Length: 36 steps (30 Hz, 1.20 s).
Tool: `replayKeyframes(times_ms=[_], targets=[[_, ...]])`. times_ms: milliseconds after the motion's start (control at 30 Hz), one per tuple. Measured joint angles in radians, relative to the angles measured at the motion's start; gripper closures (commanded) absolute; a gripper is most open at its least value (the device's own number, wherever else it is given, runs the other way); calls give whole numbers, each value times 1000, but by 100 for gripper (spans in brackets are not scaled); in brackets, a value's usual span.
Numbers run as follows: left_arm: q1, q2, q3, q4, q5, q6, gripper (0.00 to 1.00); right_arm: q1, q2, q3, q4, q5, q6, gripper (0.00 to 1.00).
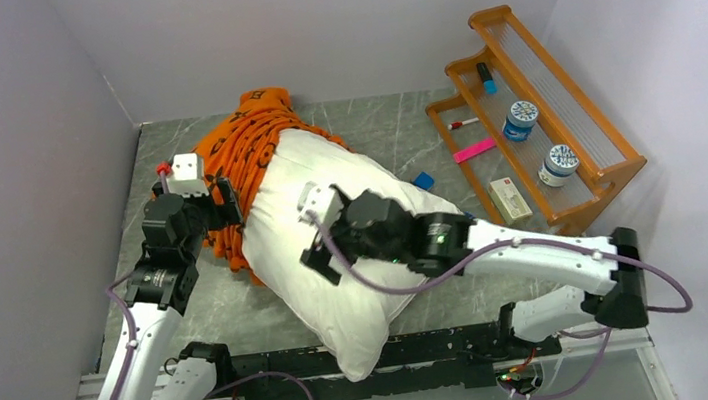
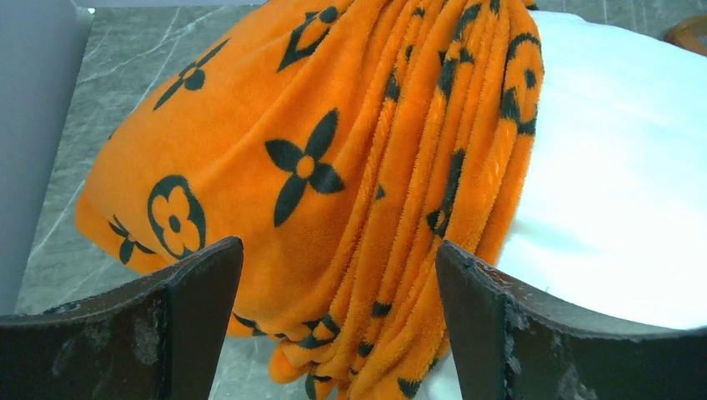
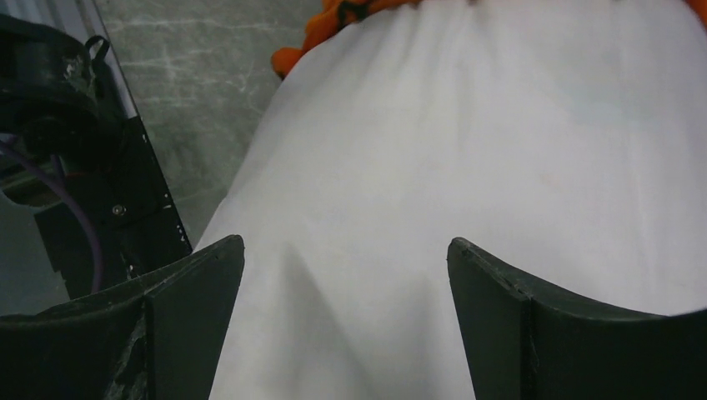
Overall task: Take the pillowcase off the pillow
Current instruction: Remove the pillow from the pillowcase.
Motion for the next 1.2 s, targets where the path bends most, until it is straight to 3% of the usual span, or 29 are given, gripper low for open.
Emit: replayKeyframes(times_ms=[367, 767, 967, 1100, 1200], targets=[[0, -18, -10, -19, -29, -18, 9, 262, 354, 156, 27, 228, -62, 0], [-4, -34, -10, -57, -126, -18, 9, 290, 601, 218, 39, 492, -152, 3], [-10, -34, -10, -63, -124, -18, 10, 245, 603, 127, 109, 568, -175, 25], [-14, -33, -10, -63, -81, -17, 11, 162, 517, 10, 174, 531, -166, 46], [-21, -30, -13, -56, -21, -13, 11, 95, 415, -56, 213, 470, -142, 74]])
